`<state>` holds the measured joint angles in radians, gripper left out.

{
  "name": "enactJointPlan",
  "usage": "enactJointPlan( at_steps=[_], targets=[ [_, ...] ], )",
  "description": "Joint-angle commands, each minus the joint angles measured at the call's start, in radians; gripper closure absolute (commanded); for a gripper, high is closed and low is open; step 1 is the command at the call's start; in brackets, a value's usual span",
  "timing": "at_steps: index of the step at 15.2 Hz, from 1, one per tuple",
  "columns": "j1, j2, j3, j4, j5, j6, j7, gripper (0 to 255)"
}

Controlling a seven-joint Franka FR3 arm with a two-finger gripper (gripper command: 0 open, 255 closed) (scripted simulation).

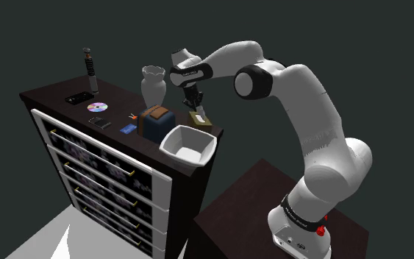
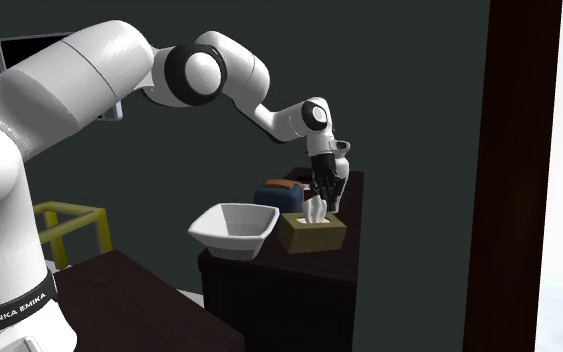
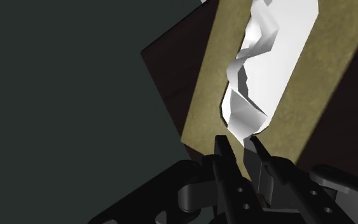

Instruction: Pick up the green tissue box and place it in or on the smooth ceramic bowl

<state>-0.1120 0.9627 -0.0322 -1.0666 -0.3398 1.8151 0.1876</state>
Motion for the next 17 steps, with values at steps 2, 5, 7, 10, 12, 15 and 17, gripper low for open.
enactJointPlan(
  at_steps=[2,5,7,10,12,15,17],
  targets=[
    [0.000,-0.017,0.000,0.008,0.002,-0.023,-0.009,255],
    [0.001,-0.035,0.001,0.015,0.003,-0.048,-0.017,255],
    [0.001,-0.046,0.001,0.022,0.004,-0.066,-0.023,255],
    [0.002,-0.061,0.001,0.037,0.005,-0.093,-0.032,255],
    [0.003,-0.070,0.001,0.047,0.006,-0.112,-0.038,255],
    [0.004,-0.080,0.000,0.069,0.008,-0.142,-0.048,255],
    [0.005,-0.086,0.000,0.085,0.009,-0.163,-0.055,255]
  ],
)
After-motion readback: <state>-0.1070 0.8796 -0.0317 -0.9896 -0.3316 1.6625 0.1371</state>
